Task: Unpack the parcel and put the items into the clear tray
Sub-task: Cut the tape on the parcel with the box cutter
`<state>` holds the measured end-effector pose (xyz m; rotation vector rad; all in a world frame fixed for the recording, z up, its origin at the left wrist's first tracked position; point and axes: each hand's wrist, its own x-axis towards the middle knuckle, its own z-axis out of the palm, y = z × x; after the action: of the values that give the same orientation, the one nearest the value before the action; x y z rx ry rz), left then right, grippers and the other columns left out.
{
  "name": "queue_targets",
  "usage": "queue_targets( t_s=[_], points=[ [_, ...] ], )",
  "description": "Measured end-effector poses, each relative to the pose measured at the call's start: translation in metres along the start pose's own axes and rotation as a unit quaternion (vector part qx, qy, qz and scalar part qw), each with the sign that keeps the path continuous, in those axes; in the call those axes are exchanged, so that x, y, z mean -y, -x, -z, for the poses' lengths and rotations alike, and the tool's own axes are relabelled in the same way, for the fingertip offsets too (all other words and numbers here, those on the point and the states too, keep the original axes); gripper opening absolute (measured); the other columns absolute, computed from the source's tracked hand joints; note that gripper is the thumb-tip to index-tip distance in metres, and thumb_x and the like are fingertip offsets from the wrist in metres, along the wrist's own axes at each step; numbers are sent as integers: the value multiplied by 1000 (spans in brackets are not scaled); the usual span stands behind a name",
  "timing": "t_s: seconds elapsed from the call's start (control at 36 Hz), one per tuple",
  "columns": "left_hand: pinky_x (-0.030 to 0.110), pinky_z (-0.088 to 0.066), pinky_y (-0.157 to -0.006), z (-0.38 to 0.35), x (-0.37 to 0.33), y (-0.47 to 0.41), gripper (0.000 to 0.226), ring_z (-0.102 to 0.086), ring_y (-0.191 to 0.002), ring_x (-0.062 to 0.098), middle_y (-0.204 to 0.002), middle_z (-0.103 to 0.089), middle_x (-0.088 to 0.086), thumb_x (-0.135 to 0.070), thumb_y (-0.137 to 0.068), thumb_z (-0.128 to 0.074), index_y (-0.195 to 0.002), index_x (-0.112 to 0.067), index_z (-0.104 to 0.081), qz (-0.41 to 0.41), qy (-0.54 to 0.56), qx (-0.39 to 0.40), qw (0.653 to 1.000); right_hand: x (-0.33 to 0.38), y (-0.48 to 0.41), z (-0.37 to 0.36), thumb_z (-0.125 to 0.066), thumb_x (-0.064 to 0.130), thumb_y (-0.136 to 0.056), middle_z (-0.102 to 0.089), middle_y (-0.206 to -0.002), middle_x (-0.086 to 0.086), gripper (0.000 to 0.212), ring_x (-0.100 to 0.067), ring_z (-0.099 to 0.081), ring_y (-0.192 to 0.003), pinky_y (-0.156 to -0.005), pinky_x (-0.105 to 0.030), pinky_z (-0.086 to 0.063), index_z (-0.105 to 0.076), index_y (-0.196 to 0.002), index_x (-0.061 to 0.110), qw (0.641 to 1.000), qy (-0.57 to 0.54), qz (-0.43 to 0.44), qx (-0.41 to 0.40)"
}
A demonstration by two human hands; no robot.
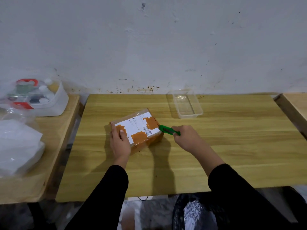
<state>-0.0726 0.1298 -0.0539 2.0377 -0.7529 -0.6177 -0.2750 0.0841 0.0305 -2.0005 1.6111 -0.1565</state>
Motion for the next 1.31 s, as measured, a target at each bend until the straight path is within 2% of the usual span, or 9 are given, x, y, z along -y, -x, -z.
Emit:
queue_targets(
  t_s=[0.22, 0.31, 0.39, 0.47, 0.61, 0.78, 1.03, 1.17, 1.31],
  points=[
    [37, -21, -110, 12, -8, 4, 53, -18, -141, 33, -153, -20, 21, -24, -100, -33, -150, -17, -14, -28, -59, 26, 998, -30, 26, -15, -47, 15, -91, -63, -78, -8, 37, -9, -45, -50, -43, -17, -31, -57, -127, 20, 993, -81, -24, -81],
    [30, -9, -112, 19, -10, -1, 52, -8, -145, 30, -155, -11, 21, -19, -98, -40, -146, -7, -25, -67, -106, 15, 992, -35, 27, -16, -48, 15, -92, -61, -76, -7, 37, -8, -44, -49, -44, -20, -31, -56, -128, 18, 986, -120, -39, -112],
    [34, -16, -113, 23, -12, -10, 46, -13, -143, 32, -155, -17, 17, -17, -96, -45, -138, 0, -38, -143, -164, 21, 976, -31, 21, -16, -47, 16, -93, -60, -77, -7, 37, -10, -44, -49, -46, -23, -32, -53, -130, 18, 982, -136, -37, -127],
    [35, -14, -116, 23, -16, -22, 50, -11, -145, 23, -156, -18, 9, -26, -96, -46, -142, -8, -35, -194, -221, 84, 952, -24, 12, -19, -47, 16, -94, -59, -74, -7, 38, -9, -43, -48, -43, -20, -31, -51, -131, 17, 981, -144, -29, -127],
    [39, -5, -118, 21, -18, -45, 60, -8, -146, 18, -157, -16, 0, -48, -94, -42, -147, -24, -26, -259, -346, 182, 883, -15, -4, -25, -46, 17, -95, -63, -78, -12, 38, -13, -46, -50, -50, -27, -37, -50, -132, 19, 978, -167, -38, -122],
    [39, -17, -114, 25, -18, -55, 62, -20, -140, 23, -154, -24, 0, -58, -93, -29, -148, -35, -11, -290, -426, 177, 838, -9, -17, -29, -45, 18, -95, -65, -86, -14, 39, -14, -47, -55, -55, -27, -38, -48, -134, 20, 979, -169, -45, -107],
    [45, -27, -102, 0, -34, -31, 71, -37, -122, 38, -141, -38, 17, -66, -89, -21, -149, -29, -8, -125, -441, 116, 881, -9, -14, -22, -44, 15, -95, -66, -86, -20, 35, -26, -53, -63, -55, -36, -41, -52, -129, 14, 973, -174, -58, -136],
    [39, -37, -90, 1, -20, 12, 72, -40, -118, 35, -129, -43, 21, -63, -89, -31, -148, -34, -2, -88, -303, 143, 938, -10, -6, -21, -43, 14, -95, -66, -92, -20, 36, -27, -57, -68, -57, -31, -41, -51, -130, 13, 976, -160, -58, -135],
    [33, -31, -82, -3, -20, 23, 71, -38, -114, 31, -125, -38, 20, -57, -91, -36, -148, -35, 0, -56, -224, 149, 961, -8, -3, -21, -42, 15, -96, -64, -97, -19, 37, -26, -55, -71, -58, -28, -39, -50, -131, 15, 981, -145, -61, -117]
  ],
)
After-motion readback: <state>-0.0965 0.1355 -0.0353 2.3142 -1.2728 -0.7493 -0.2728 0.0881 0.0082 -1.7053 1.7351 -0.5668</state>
